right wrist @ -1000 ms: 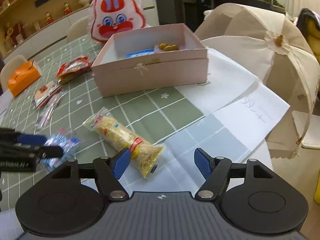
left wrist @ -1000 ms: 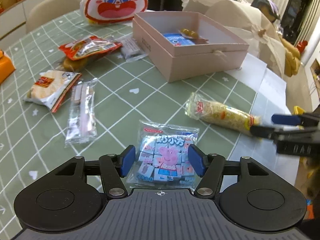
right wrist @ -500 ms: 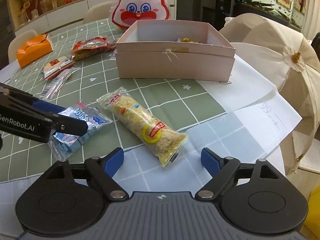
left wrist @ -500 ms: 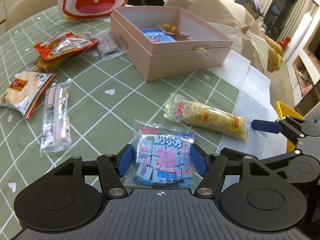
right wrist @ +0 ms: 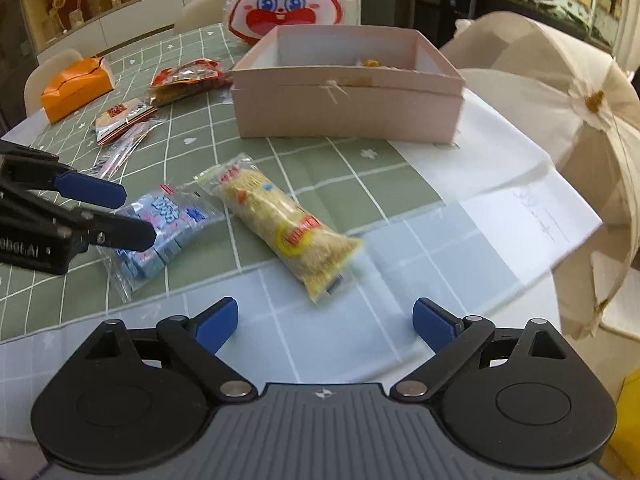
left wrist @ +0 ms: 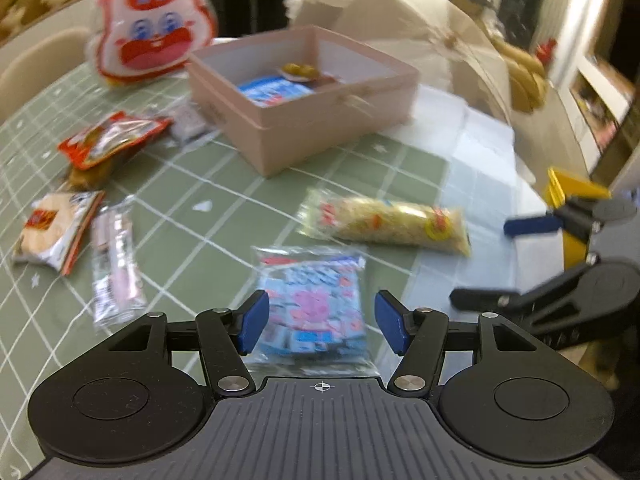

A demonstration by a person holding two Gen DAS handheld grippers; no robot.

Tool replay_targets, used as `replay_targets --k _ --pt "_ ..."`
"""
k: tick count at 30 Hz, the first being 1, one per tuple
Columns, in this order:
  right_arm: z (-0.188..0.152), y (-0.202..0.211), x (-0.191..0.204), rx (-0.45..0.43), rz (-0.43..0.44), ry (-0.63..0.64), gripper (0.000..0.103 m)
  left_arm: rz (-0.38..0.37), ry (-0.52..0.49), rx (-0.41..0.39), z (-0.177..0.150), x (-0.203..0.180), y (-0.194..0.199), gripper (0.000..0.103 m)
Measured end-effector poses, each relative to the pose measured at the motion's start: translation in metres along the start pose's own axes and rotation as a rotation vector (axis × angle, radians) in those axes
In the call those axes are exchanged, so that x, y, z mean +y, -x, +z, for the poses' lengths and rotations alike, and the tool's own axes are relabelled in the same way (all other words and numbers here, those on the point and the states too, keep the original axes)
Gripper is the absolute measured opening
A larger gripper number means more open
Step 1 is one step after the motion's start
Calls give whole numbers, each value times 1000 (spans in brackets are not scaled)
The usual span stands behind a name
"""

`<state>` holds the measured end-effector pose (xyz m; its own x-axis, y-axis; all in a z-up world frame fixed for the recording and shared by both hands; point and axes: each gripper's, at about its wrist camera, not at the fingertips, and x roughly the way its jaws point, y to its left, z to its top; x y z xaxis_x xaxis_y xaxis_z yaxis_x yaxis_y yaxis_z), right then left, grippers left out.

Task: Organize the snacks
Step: 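Grasp the Peppa Pig candy pack with the left gripper while the right grips the rice roll, then close the right gripper on the rice cracker roll while the left holds the Peppa pack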

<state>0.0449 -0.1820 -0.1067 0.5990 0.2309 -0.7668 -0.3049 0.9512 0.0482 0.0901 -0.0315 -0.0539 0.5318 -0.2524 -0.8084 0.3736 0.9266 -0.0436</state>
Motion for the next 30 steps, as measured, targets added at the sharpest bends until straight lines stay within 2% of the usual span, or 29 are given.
replay_targets --k 4,6,8,10,12,14,19,22,23,24,26,27,30 --pt "-10 6 -4 -16 -16 3 96 27 -82 5 -2 -15 -7 69" --pt "-12 7 -4 -23 -20 -1 96 25 -92 12 0 -18 -9 73" --pt "-14 7 -4 -32 -23 -3 96 21 -79 12 1 -16 -10 74" --pt "-15 8 -4 -34 -20 1 97 64 -60 0 2 -14 -9 68" --pt "-17 8 -4 -35 -18 2 99 129 -49 -4 0 -10 -10 71" --pt "-19 7 -4 -37 -23 -3 103 116 -15 24 0 -2 -15 71" --pt "-22 9 -2 -53 -40 -19 103 80 65 43 3 10 -23 77" --pt "-16 8 -3 -32 -15 6 103 64 110 64 10 15 -25 79" --pt "-12 8 -4 -20 4 13 101 64 118 73 12 15 -26 79" --pt "-8 9 -5 -23 20 13 93 66 112 77 12 15 -26 79" --pt "4 15 -6 -80 39 14 90 77 99 74 10 12 -26 76" --pt "9 16 -6 -105 39 26 90 89 103 71 9 12 -24 70" --pt "27 8 2 -125 42 86 90 70 192 78 0 22 -12 66"
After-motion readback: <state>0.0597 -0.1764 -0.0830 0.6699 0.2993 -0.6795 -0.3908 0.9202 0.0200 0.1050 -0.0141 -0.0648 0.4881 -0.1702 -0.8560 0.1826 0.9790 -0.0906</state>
